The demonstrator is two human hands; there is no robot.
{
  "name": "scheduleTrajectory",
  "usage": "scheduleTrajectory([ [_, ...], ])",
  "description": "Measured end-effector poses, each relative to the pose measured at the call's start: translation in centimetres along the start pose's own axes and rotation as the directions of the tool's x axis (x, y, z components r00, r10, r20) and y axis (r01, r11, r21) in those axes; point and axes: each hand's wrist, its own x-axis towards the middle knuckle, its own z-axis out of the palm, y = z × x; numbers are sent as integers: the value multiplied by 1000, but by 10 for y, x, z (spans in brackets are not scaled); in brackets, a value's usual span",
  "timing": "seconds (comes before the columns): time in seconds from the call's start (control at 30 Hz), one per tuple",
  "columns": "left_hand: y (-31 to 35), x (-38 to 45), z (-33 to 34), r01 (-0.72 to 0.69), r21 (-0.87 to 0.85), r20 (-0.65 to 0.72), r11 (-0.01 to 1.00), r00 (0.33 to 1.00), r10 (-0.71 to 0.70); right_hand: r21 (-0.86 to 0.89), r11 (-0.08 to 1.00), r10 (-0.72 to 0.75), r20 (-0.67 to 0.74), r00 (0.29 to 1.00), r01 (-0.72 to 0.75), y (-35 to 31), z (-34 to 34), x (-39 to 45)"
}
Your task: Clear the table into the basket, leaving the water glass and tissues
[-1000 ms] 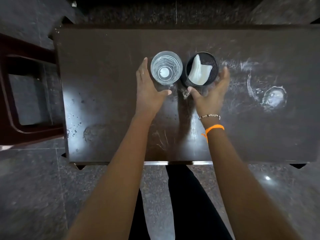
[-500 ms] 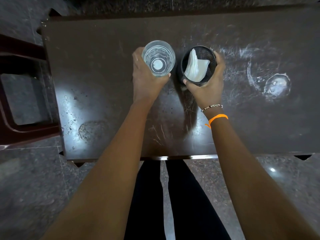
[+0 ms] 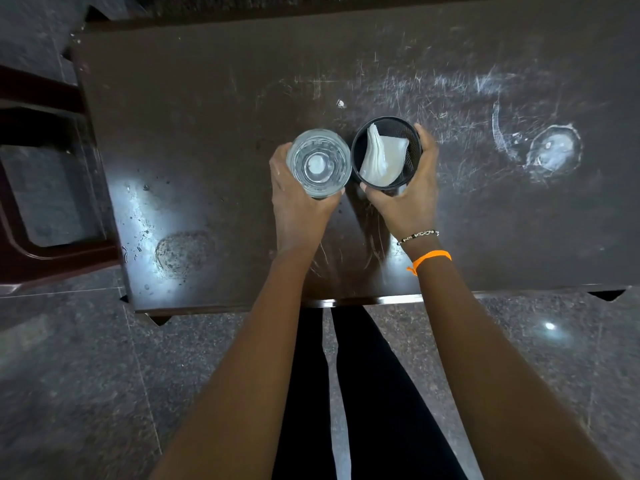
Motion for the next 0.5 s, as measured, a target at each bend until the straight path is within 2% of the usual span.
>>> scheduleTrajectory([
  [0.33,-5,4,-5,-29,5,74,1000,997,29,-9,1000,-16,0,1000,16,0,1,-3],
  [0.5,1,2,-15,-8,36,175,999,985,2,-33,999,9,110,994,-6,-8,-12,-10],
])
